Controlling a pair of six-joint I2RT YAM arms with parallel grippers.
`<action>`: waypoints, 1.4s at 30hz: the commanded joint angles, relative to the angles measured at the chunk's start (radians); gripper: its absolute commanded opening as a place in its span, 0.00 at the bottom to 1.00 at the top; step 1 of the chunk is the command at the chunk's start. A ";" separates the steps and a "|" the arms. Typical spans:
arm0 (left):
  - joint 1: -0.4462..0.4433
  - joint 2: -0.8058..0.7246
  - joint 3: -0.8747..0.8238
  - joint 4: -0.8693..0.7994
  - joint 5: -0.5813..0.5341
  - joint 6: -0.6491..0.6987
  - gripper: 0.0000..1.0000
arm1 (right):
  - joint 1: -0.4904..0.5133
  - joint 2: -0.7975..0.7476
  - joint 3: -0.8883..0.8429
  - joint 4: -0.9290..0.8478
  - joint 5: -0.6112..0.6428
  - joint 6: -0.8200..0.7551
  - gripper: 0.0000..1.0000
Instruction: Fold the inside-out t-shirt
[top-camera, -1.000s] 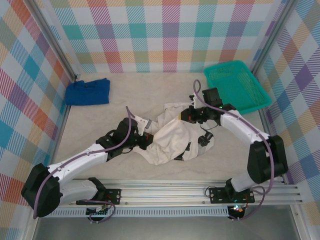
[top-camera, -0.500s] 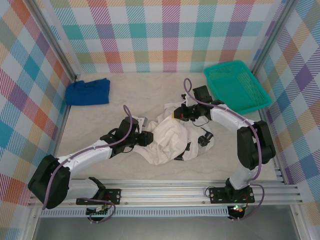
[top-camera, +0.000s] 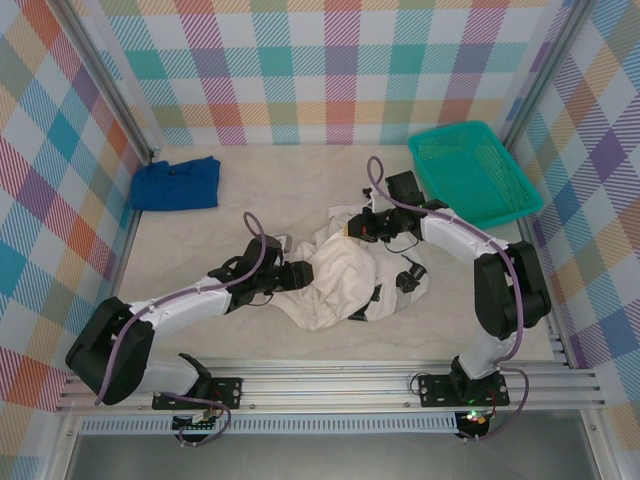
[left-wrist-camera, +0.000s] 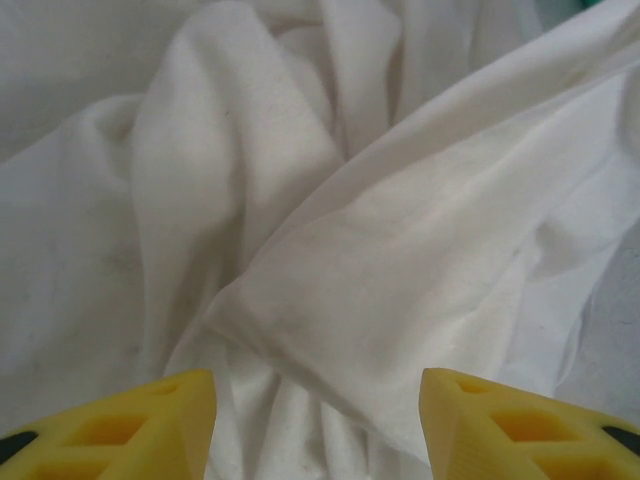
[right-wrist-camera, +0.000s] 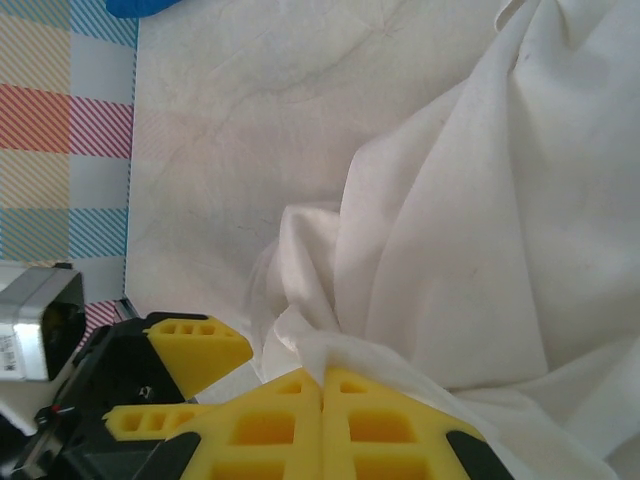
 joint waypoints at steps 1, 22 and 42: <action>0.006 0.041 0.036 0.010 -0.007 -0.028 0.55 | 0.000 -0.006 0.018 0.023 -0.016 -0.015 0.00; 0.008 0.102 0.102 0.013 -0.020 0.007 0.10 | 0.000 -0.003 0.015 0.042 -0.025 -0.011 0.00; 0.362 -0.408 0.285 -0.330 -0.111 0.079 0.00 | 0.099 0.077 0.389 -0.109 0.242 -0.190 0.45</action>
